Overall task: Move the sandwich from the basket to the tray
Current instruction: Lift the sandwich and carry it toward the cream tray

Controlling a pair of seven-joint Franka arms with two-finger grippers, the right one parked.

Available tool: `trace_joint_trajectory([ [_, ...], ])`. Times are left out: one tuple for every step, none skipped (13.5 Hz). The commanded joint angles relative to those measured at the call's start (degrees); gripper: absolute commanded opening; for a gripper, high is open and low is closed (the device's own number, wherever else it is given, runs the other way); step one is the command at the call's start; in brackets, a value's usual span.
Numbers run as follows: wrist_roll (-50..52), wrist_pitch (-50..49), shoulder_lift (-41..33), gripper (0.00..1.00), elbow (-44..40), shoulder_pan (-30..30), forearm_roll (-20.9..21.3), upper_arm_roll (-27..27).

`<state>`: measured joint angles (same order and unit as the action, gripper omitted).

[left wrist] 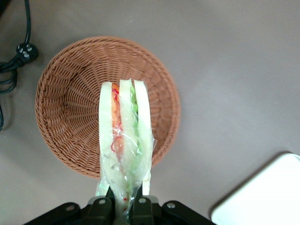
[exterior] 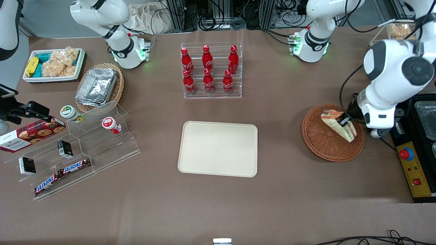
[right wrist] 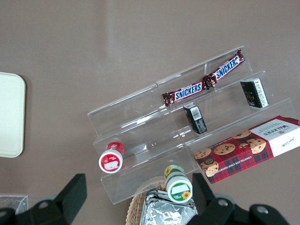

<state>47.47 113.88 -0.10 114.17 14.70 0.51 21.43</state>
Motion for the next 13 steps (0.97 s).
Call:
trace_joint_trajectory([
  [-0.10, -5.41, 0.80, 0.00, -8.33, -3.18, -1.30, 0.01],
  [-0.62, -6.03, 0.89, 0.00, -9.74, -4.67, -1.74, 0.01],
  [-1.06, -6.21, 1.06, 0.00, -10.80, -6.08, -2.52, 0.01],
  [-1.68, -5.87, 1.24, 0.00, -11.07, -7.57, -2.70, 0.01],
  [-2.12, -5.52, 1.85, 0.00, -10.99, -9.32, -3.49, 0.10],
  [-2.90, -5.34, 2.46, 0.00, -10.81, -10.82, -3.76, 0.19],
  [-3.35, -4.29, 3.60, 0.00, -10.81, -12.84, -3.85, 0.19],
  [-3.44, -2.63, 4.66, 0.00, -10.73, -14.60, -3.85, 0.19],
  [-4.66, -1.48, 5.45, 0.00, -10.72, -16.10, -3.76, 0.19],
  [-5.98, 0.10, 7.20, 0.00, -10.81, -17.59, -3.76, 0.19],
  [-6.60, 2.20, 8.43, 0.00, -10.81, -18.91, -3.67, 0.19],
  [-7.13, 4.05, 9.58, 0.00, -10.73, -20.40, -3.50, 0.19],
  [-7.91, 5.89, 10.37, 0.00, -10.46, -21.55, -3.41, 0.19],
])
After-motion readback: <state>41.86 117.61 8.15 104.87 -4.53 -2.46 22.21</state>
